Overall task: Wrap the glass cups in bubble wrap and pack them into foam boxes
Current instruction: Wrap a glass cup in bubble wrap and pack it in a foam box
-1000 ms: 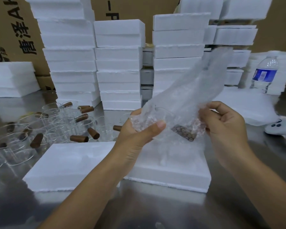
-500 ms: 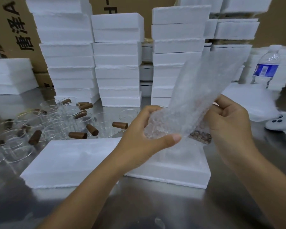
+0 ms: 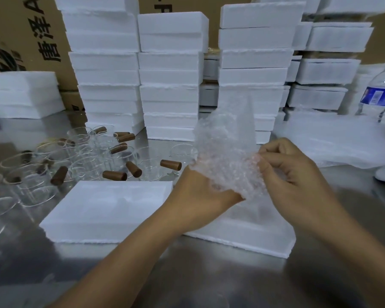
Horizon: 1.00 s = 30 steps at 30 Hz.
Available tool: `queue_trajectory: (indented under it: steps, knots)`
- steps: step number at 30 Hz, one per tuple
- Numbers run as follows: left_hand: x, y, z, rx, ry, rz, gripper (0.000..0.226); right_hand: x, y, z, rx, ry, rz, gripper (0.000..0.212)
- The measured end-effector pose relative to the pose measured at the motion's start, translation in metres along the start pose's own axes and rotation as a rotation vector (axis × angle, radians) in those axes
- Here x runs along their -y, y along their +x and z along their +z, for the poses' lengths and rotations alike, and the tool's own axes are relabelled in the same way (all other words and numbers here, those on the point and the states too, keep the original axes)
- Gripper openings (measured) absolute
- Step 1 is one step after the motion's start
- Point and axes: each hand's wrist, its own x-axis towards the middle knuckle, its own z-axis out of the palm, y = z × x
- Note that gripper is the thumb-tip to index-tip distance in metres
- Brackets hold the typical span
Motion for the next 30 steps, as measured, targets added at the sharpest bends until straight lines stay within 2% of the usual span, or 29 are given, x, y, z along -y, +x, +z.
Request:
queue_trajectory:
  steps: [2,4,6,8,12,15,17,18,20,23,25,28,30]
  knots:
    - [0.001,0.0,-0.001,-0.01,0.0,0.035,0.029,-0.003,-0.001,0.001,0.016,-0.063,0.002,0.061]
    - [0.001,-0.002,-0.002,0.01,-0.002,0.056,0.025,-0.003,-0.001,0.0,0.048,-0.085,-0.005,0.067]
    - [-0.002,-0.002,-0.003,0.032,-0.026,0.069,0.022,-0.003,0.0,-0.002,0.063,-0.055,-0.012,0.059]
    - [-0.002,-0.001,-0.004,0.055,-0.054,0.073,0.022,-0.004,0.003,-0.005,0.015,0.048,0.004,0.04]
    - [-0.002,0.002,-0.008,-0.083,-0.01,0.088,0.032,-0.004,0.001,-0.007,-0.08,0.309,-0.096,0.029]
    - [-0.004,0.001,-0.01,-0.13,0.036,0.094,0.024,-0.002,-0.003,-0.006,-0.058,0.107,-0.303,0.039]
    - [-0.004,0.001,-0.009,-0.126,0.113,0.13,0.019,-0.001,-0.003,-0.002,-0.103,-0.088,-0.409,0.03]
    - [-0.002,0.001,-0.009,-0.116,0.147,0.145,0.024,-0.001,-0.003,0.0,-0.138,-0.126,-0.421,0.022]
    - [0.002,0.0,-0.007,-0.115,0.24,0.15,0.041,0.001,-0.002,0.001,-0.179,-0.044,-0.295,0.006]
    - [0.005,-0.001,-0.006,-0.134,0.351,0.21,0.049,-0.003,0.0,-0.001,-0.198,0.212,0.008,0.012]
    - [0.005,-0.002,-0.005,-0.137,0.365,0.244,0.05,-0.006,0.003,-0.002,-0.218,0.313,0.128,0.011]
    - [0.002,-0.004,-0.003,-0.126,0.307,0.263,0.059,-0.011,0.006,-0.004,-0.204,0.434,0.284,0.036]
    - [0.0,-0.005,-0.002,-0.104,0.266,0.27,0.067,-0.011,0.006,-0.005,-0.158,0.482,0.331,0.043]
